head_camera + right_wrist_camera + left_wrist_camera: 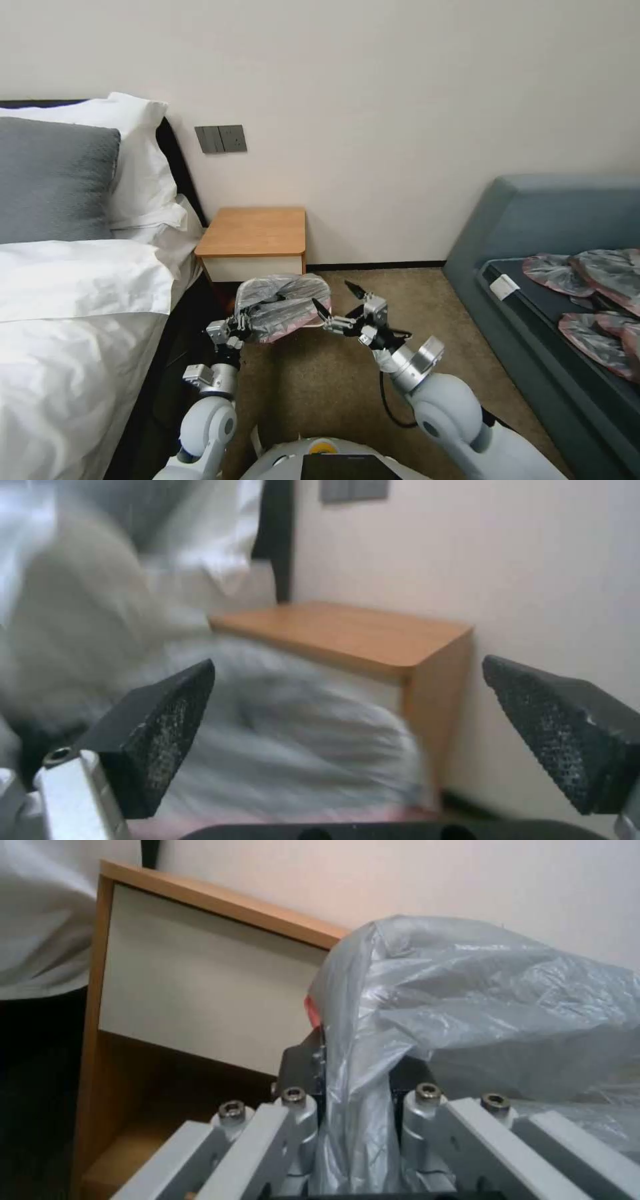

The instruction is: Pick up the garbage bag from the table and place it over the trash can.

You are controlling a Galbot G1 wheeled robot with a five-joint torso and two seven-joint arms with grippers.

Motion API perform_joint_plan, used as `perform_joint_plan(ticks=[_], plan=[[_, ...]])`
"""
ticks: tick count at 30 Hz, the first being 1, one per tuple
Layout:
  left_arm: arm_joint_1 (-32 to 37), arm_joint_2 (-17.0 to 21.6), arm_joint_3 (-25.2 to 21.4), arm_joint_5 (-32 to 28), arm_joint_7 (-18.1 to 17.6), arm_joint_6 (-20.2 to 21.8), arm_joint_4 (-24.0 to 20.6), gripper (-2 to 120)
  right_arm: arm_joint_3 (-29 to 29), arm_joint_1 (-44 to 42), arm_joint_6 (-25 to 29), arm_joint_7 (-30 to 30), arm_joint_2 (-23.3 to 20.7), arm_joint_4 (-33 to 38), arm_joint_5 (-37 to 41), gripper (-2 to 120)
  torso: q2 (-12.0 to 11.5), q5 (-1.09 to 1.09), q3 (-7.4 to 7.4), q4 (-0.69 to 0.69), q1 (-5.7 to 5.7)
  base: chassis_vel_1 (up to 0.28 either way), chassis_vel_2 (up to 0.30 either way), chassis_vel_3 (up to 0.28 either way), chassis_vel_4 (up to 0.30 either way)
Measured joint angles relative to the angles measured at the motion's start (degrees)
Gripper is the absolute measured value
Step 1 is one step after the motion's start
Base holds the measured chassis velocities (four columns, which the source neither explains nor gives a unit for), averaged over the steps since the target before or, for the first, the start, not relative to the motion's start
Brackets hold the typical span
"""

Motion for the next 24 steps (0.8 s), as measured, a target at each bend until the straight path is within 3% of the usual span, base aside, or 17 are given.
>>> perform_joint_plan(ticks=[1, 2, 6, 7, 10, 24], plan=[[0.1, 0.0, 0.0, 0.0, 0.0, 0.1, -0.1, 10, 0.8, 0.2, 2.9, -3.2, -0.3, -1.9, -6.9, 100, 0.0, 0.01, 0.0, 0.0, 0.0, 0.0, 0.0, 0.0, 0.0], [0.1, 0.0, 0.0, 0.0, 0.0, 0.1, -0.1, 10, 0.8, 0.2, 2.9, -3.2, -0.3, -1.9, -6.9, 100, 0.0, 0.01, 0.0, 0.0, 0.0, 0.0, 0.0, 0.0, 0.0], [0.4, -0.3, 0.2, 0.2, 0.1, 0.4, -0.6, 10, 0.5, 3.6, 8.9, -10.3, -2.9, -5.4, -30.5, 100, 0.0, -0.01, 0.0, 0.0, 0.0, 0.0, 0.0, 0.0, 0.0], [0.4, -0.3, 0.2, 0.2, 0.1, 0.4, -0.6, 10, 0.5, 3.6, 8.9, -10.3, -2.9, -5.4, -30.5, 100, 0.0, -0.01, 0.0, 0.0, 0.0, 0.0, 0.0, 0.0, 0.0], [0.6, -0.4, 0.2, 0.3, 0.3, 0.5, -0.8, 10, -0.4, 7.8, 11.0, -12.8, -3.2, -6.9, -40.5, 100, 0.0, 0.0, 0.0, 0.04, 0.0, 0.0, 0.0, 0.0, 0.0], [0.2, -0.4, 0.6, 0.7, 0.4, 0.6, -0.7, 10, -0.2, 10.0, 10.6, -15.9, -6.3, -6.9, -45.1, 100, 0.0, -0.01, 0.0, 0.0, 0.0, 0.0, 0.0, 0.0, 0.0]])
